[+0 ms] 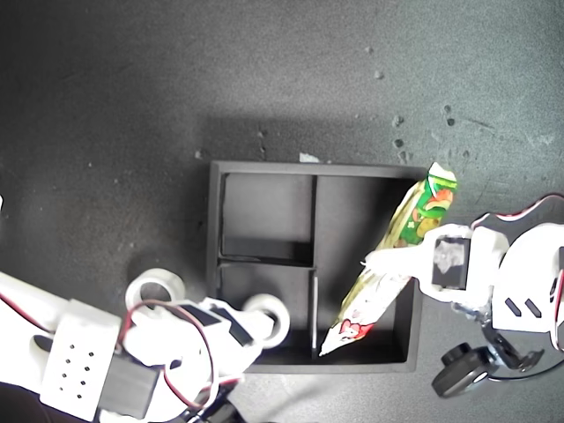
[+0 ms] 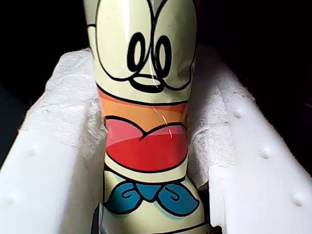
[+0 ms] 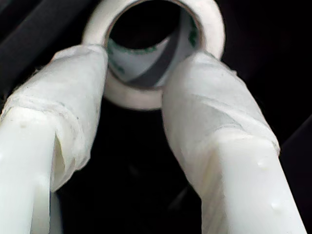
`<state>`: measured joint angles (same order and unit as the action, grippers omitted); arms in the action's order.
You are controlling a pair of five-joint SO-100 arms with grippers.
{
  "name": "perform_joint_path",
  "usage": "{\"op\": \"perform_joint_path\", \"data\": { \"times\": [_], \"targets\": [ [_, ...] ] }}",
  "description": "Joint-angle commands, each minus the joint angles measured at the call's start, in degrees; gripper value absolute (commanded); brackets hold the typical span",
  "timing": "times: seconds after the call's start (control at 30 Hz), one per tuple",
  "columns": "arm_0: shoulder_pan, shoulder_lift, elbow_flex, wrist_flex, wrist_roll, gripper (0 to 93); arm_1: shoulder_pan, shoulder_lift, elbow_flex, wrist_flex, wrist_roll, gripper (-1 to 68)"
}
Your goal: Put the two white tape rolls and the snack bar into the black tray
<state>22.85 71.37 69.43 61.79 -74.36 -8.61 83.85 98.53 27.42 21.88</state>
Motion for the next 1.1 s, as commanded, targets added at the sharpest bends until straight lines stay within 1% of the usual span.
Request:
{"op": "perform_joint_path", "data": {
  "times": [0.0,0.13,0.23,0.27,0.33,0.4,0.5,0.6,0.73,0.83,0.93,1.07],
  "targets": [
    [0.4,0.1,-4.2,1.1,0.2,9.6,0.3,0.4,-0.6,0.1,0.9,-0.4],
    [0.4,-0.2,-5.8,2.9,0.0,9.3,0.1,0.4,-0.6,0.4,0.9,-0.4],
    [0.1,0.5,-7.6,6.1,-0.4,8.6,-0.4,0.4,-0.7,1.5,0.6,-0.2],
    [-0.2,1.2,-8.0,7.3,-0.5,8.2,-0.7,0.4,-0.8,2.1,0.4,2.2],
    [-0.9,3.4,-8.3,9.4,-0.5,7.5,-1.3,0.4,-1.1,3.8,0.1,11.9],
    [-2.2,6.2,-8.3,12.3,-0.5,6.9,-1.9,0.4,-1.8,6.3,-0.2,19.0],
    [-5.4,10.7,-8.5,18.5,-0.9,6.3,-2.4,0.4,-3.6,10.8,-0.6,24.6],
    [-10.0,15.1,-8.5,24.8,-1.7,6.2,-2.4,0.4,-6.2,14.3,-1.2,27.8],
    [-15.1,20.6,-6.4,30.2,-3.3,6.2,-2.2,0.4,-10.3,18.7,-2.7,29.4],
    [-16.3,24.3,-2.2,30.2,-4.4,6.2,-2.0,0.4,-12.1,20.4,-3.4,29.6],
    [-14.7,26.8,1.9,30.2,-7.7,6.2,-2.0,0.4,-15.5,23.2,-4.1,29.2],
    [-11.1,31.6,11.4,26.0,-13.0,6.2,-1.8,0.8,-26.6,31.2,-4.6,27.5]
  ]
}}
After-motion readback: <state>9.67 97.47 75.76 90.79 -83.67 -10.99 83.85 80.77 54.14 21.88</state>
